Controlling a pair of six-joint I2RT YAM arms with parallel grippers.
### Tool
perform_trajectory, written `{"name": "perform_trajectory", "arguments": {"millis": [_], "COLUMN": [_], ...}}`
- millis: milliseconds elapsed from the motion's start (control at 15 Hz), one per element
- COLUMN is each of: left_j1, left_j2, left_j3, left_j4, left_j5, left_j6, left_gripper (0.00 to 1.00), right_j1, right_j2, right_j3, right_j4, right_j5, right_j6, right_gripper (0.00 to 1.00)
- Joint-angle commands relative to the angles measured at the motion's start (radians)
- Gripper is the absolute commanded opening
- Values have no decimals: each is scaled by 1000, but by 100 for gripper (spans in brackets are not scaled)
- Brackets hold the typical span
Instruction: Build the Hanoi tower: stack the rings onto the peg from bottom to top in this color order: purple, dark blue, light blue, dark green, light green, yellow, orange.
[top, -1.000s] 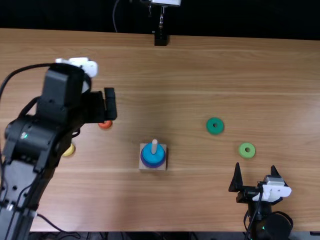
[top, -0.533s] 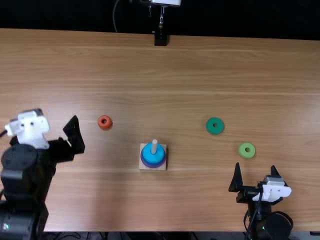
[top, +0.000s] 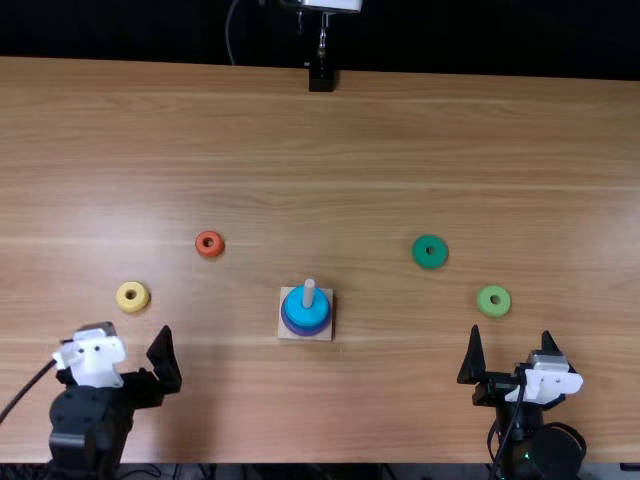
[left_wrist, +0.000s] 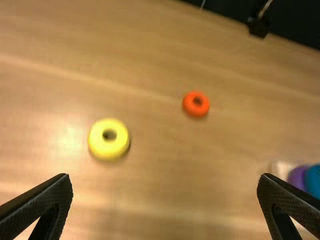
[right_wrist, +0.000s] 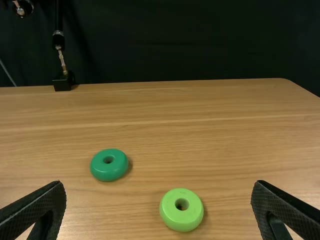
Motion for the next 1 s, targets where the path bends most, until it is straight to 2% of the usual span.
{"name": "perform_trajectory", "arguments": {"millis": [0, 67, 133, 200, 267, 333, 667, 800, 933], "left_j1": [7, 11, 20, 24, 24, 25, 30, 28, 28], "left_j2": [-72, -105, -150, -194, -207, -210, -279, -279, -279], "left_j3": [-30, -53, -76, -82, -90, -111, -165, -180, -182], "left_j4": [14, 16, 16, 14, 14, 14, 16, 14, 16], "left_j5": [13, 15, 18, 35, 75, 90, 87, 101, 101], "left_j6": [2, 35, 92, 149, 190, 212, 214, 217, 217], "left_gripper": [100, 100, 100, 100, 100, 100, 100, 100, 100], "right_j1": [-16, -16, -16, -16, -14, -16, -14, -16, -14], "right_j2": [-13, -13, -13, -13, -13, -13, -13, -13, -13], "right_j3": [-28, -28, -28, -28, -28, -28, -28, -28, -28], "right_j4": [-3, -3, -3, -3, -3, -3, -3, -3, -3], "right_j5": [7, 7, 7, 7, 7, 7, 7, 7, 7], "right_j6": [2, 2, 2, 2, 2, 2, 2, 2, 2], "right_gripper": [100, 100, 100, 100, 100, 100, 100, 100, 100]}}
